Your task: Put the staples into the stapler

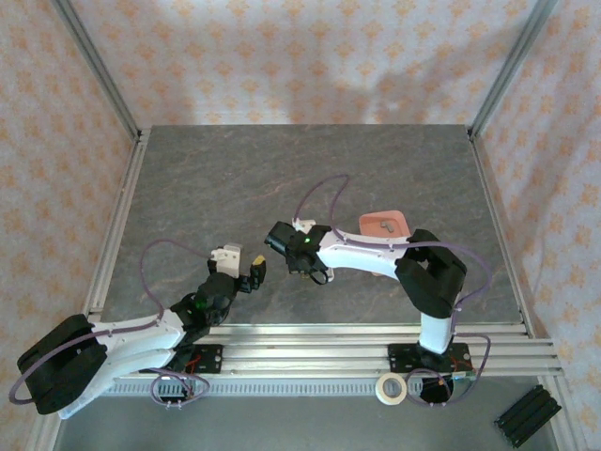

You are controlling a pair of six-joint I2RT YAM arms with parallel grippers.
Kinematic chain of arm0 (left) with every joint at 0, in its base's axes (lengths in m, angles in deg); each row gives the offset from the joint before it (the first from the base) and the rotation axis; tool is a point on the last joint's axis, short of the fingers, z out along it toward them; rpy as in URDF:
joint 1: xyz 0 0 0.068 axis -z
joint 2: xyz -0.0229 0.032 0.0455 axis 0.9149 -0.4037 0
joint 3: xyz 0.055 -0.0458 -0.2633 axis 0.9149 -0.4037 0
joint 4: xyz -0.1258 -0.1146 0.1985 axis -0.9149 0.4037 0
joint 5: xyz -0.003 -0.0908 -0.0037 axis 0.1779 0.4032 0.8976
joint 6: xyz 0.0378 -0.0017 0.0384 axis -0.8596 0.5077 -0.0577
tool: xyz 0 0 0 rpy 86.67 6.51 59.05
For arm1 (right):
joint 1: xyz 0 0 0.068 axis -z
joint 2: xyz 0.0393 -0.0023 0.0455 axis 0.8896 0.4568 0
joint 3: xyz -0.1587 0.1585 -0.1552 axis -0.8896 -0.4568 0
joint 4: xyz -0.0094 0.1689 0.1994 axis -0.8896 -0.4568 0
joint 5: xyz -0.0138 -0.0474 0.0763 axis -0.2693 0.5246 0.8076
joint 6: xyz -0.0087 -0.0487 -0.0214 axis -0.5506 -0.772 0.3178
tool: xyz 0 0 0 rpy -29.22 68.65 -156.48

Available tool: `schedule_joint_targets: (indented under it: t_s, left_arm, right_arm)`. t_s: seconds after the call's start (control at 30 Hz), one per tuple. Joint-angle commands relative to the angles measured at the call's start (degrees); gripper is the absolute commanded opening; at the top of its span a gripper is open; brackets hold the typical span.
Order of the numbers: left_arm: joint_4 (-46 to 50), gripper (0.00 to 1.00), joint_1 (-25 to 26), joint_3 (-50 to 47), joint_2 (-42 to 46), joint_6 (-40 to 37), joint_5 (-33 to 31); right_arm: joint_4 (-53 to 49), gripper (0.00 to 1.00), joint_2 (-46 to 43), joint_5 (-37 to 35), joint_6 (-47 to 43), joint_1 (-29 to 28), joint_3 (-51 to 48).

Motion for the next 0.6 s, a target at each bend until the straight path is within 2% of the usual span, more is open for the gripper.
schedule_joint_targets:
  t_s: [0.0, 0.57]
  left_arm:
    - [0.9, 0.87, -0.4, 0.4, -0.2, -0.8, -1.2]
    - [1.5, 0.87, -0.4, 0.5, 0.2, -0.8, -1.2]
  right_arm:
    - [0.2, 0.15, -0.1, -1.6, -1.4, 0.2, -0.4]
    - [0.4, 0.15, 1.7, -0.1, -0.8, 0.3, -0.9]
